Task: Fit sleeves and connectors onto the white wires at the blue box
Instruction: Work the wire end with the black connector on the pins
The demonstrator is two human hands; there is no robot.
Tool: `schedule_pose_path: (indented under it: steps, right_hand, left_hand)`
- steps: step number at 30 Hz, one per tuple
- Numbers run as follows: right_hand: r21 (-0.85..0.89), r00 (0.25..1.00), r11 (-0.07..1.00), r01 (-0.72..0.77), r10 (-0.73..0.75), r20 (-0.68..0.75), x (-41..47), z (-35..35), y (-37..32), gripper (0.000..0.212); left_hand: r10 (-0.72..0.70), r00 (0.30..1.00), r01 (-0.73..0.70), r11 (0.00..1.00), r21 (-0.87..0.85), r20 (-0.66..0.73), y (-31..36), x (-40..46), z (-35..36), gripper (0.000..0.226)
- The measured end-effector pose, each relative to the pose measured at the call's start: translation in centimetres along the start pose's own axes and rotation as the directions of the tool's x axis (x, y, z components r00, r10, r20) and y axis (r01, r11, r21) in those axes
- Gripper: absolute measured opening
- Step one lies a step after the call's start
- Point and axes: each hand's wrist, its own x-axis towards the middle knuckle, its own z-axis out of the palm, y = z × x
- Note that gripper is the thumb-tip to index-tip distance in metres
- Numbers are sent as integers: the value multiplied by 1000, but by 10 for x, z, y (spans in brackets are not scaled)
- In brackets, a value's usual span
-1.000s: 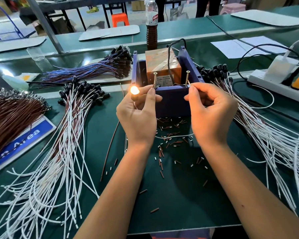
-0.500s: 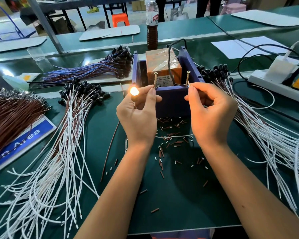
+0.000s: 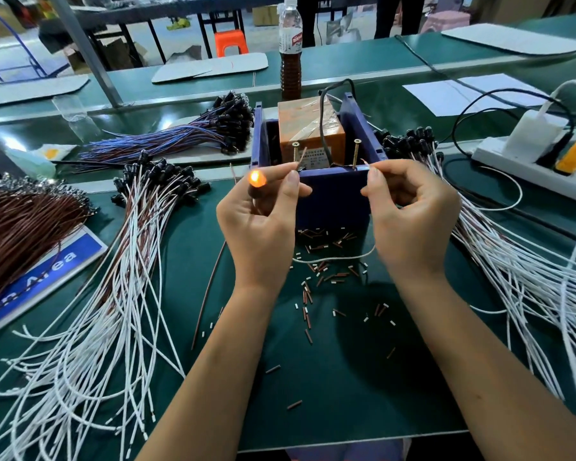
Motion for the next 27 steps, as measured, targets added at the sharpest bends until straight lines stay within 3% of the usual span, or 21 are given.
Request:
schedule_pose_path:
  steps: [4,7,10,15,17,19,22,24,27]
  right_hand:
    - [-66,997,996,-64,67,47,18,-29,4,10]
    - [-81,987,984,-156,159,34,42,-59,1,11]
    - [-106,977,973,-206,198,-76,66,-91,-7,11]
    - [-306,923,909,-281,168,-347,99,-140,-18,42]
    - [-428,973,902,-58,-46,-228,97,-145,-28,37]
    - [-489,980,849,199,-171,101,89,-143,-40,36]
    - [-534,919,831,158,74,387,82,-138,-43,52]
    - [-456,888,888,62,159,431,79,-138,-38,38]
    - [-331,914,944,-7,141,382,81,-139,-37,39]
  left_hand:
    - [3,997,8,990,-144,77,17,2,15,9]
    - [-36,974,75,983,-169,222,32,6,47,10]
    - [-124,930,178,975,-131,345,48,11,86,11]
    - [-228,894,285,953,-97,386,73,25,143,24]
    - [-282,863,385,904,-184,420,82,29,160,31]
    - [-339,819,500,817,-287,464,91,31,174,37]
    - [-336,808,565,677,-472,484,97,33,187,37]
    - [-342,792,604,553,-574,505,100,34,192,39]
    - [-384,758,651,397,-647,528,102,37,195,40]
